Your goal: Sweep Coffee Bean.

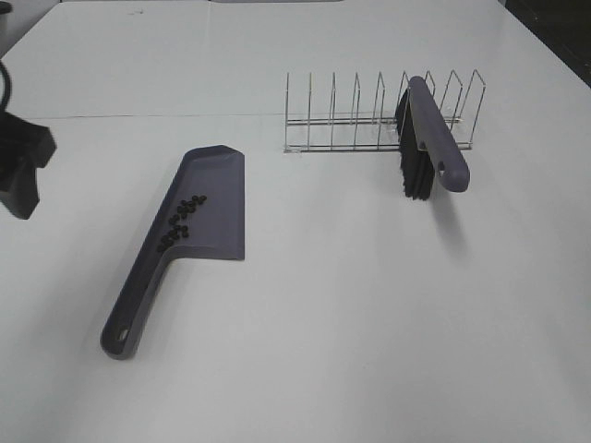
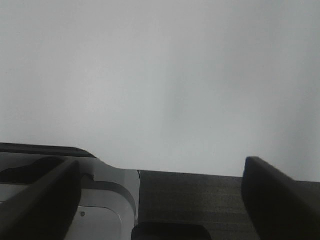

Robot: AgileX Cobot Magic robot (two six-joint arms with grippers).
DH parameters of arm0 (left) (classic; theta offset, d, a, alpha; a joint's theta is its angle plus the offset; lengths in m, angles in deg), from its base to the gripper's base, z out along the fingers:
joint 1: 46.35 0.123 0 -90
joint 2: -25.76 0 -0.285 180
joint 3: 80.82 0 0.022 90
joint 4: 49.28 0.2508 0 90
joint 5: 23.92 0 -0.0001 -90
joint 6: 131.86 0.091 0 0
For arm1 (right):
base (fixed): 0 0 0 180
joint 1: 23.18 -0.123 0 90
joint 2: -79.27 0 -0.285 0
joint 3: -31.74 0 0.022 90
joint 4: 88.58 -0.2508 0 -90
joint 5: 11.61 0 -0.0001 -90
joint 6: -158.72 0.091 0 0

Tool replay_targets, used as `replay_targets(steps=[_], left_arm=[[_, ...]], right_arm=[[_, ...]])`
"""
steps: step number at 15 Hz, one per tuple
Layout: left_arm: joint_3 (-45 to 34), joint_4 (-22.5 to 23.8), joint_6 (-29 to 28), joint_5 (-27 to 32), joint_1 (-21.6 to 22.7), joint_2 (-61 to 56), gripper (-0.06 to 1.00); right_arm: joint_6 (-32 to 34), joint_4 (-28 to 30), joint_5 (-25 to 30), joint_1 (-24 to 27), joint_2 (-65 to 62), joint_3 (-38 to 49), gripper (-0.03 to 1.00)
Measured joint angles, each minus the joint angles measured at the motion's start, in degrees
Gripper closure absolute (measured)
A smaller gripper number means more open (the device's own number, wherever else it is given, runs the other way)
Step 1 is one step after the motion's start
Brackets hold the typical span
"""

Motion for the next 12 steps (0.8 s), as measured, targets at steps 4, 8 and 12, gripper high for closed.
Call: replay_targets(steps=[4, 8, 12], left_arm=[[-17.0, -0.7, 1.0, 0.9, 0.0, -23.1, 0.17], [-26.4, -1.6, 4.2, -1.8, 0.0, -41.9, 0.17], [-32.8, -5.8, 12.4, -6.0, 0.0, -59.3, 0.17]], right_arm=[[-4.4, -0.6, -2.8, 0.0, -25.0, 13.0, 0.20], [-9.7, -2.7, -4.3, 0.0, -42.1, 16.6, 0.20], [-10.9, -4.9, -6.7, 0.0, -52.2, 18.4, 0.20]])
